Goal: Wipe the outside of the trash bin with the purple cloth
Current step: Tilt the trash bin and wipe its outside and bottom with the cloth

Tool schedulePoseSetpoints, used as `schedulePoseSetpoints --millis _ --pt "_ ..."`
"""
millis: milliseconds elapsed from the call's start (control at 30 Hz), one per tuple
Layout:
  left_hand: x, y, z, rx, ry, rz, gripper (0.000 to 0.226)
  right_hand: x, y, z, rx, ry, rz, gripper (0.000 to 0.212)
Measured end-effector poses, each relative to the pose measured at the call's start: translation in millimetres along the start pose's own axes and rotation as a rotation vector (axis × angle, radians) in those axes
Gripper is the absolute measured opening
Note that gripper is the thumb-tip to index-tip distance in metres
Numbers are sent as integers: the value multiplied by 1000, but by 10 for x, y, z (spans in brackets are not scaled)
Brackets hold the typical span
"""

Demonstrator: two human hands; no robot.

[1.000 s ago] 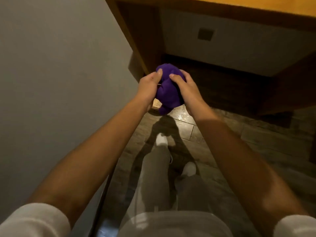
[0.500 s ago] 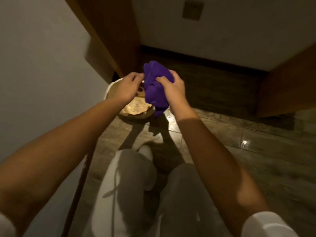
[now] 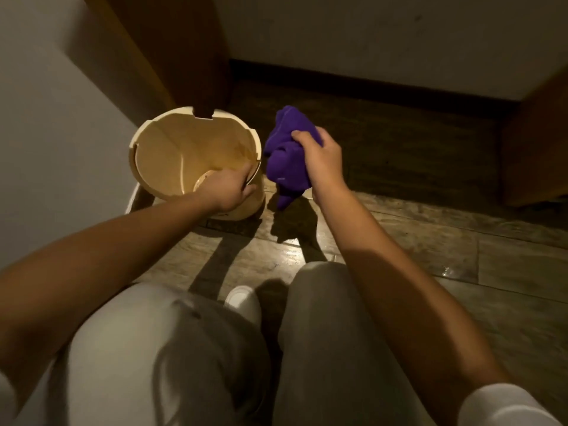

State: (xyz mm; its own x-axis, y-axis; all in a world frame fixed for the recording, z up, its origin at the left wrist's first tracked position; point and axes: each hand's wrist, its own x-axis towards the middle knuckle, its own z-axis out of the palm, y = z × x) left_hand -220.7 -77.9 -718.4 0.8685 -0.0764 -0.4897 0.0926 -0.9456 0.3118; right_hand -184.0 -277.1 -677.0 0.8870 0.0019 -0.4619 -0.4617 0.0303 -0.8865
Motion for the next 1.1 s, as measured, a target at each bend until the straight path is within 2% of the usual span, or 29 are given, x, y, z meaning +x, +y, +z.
schedulePoseSetpoints --millis 133,300,400,500,700,833,900,967,1100 --pt "-139 -106 -154 -167 101 -27 42 83 -12 -84 49 1 -2 52" --pt "-689 -202 -530 -500 217 -186 55 48 -380 -164 119 -97 -27 46" --pt "-866 -140 -584 -576 157 -274 55 35 -551 -104 34 -202 -96 59" --pt "-862 46 -553 -632 84 -275 51 5 -454 58 -139 -268 -202 66" --pt "-731 294 -530 -726 119 -232 44 39 -160 279 -248 -158 -394 46" --pt "-728 228 -407 -861 168 -212 29 25 9 433 -425 -167 -465 48" --pt "-707 189 -355 -1023 207 -207 36 -112 200 561 -530 -188 -534 57" --pt "-654 133 -327 -1123 256 -191 40 -216 371 627 -576 -148 -620 55" --pt "-605 71 -275 -1061 267 -213 47 -43 637 408 -618 20 -628 50"
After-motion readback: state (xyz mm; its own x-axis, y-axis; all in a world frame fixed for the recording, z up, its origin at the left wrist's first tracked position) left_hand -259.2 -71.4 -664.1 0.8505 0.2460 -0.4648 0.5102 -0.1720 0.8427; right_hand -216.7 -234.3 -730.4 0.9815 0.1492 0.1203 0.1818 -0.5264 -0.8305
